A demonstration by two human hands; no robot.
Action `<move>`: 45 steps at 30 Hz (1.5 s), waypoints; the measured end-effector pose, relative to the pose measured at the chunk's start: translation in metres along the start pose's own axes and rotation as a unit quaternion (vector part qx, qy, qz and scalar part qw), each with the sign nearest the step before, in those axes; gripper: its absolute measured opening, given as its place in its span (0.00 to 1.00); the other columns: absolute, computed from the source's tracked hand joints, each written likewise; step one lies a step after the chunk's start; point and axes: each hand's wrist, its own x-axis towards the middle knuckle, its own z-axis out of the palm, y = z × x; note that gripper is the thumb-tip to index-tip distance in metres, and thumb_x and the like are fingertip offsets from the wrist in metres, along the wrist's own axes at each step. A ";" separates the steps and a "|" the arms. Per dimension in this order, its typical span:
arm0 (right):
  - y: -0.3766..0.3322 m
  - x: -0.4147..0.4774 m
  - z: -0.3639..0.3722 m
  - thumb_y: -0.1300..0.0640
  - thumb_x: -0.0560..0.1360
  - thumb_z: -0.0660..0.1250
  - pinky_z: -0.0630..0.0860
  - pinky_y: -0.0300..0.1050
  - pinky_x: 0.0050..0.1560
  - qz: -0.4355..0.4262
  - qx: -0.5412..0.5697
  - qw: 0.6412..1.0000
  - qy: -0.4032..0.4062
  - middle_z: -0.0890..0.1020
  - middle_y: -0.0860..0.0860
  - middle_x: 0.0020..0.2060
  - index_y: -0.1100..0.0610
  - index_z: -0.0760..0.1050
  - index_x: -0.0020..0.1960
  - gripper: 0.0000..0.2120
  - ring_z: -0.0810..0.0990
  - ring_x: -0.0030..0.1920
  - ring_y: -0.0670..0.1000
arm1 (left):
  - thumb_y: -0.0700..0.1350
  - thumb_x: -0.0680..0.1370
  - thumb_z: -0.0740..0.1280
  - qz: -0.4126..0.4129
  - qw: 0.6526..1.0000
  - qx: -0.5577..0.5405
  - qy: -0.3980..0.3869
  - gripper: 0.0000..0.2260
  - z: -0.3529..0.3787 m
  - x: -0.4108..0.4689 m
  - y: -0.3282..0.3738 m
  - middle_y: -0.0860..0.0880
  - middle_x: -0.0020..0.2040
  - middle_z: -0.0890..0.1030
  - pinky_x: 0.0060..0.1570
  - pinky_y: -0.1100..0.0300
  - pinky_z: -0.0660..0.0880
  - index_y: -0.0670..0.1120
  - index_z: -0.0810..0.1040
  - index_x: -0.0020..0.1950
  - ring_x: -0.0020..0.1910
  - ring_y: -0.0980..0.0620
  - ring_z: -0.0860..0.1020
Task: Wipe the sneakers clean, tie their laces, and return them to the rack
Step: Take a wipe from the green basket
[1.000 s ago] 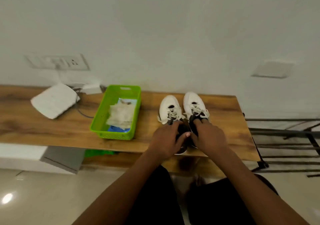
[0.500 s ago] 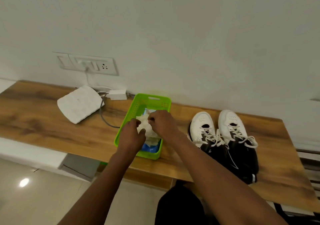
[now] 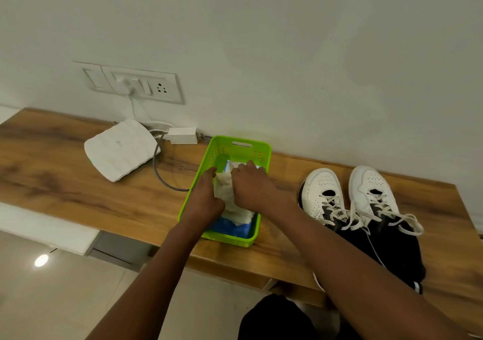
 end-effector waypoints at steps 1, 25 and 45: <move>0.004 -0.002 -0.005 0.57 0.73 0.63 0.71 0.54 0.51 0.007 0.016 1.000 0.017 0.75 0.58 0.54 0.61 0.71 0.58 0.15 0.70 0.59 0.60 | 0.28 0.68 0.64 0.014 1.000 -0.005 0.011 0.37 0.000 -0.001 0.001 0.42 0.72 0.72 0.60 0.59 0.68 0.41 0.62 0.78 0.70 0.42 0.71; 0.022 -0.033 -0.021 0.56 0.77 0.65 0.76 0.51 0.48 0.112 0.474 0.866 0.110 0.81 0.54 0.47 0.57 0.79 0.51 0.07 0.79 0.47 0.53 | 0.40 0.77 0.73 -0.036 0.898 -0.438 0.013 0.08 0.002 -0.025 0.038 0.45 0.44 0.87 0.40 0.59 0.81 0.40 0.83 0.55 0.40 0.52 0.85; 0.095 -0.238 -0.080 0.57 0.81 0.62 0.78 0.53 0.54 0.249 0.786 0.509 0.245 0.83 0.59 0.54 0.62 0.78 0.57 0.11 0.82 0.53 0.57 | 0.41 0.81 0.62 -0.031 0.815 -0.564 -0.130 0.07 0.057 -0.109 0.166 0.46 0.47 0.85 0.43 0.58 0.79 0.44 0.80 0.52 0.46 0.50 0.83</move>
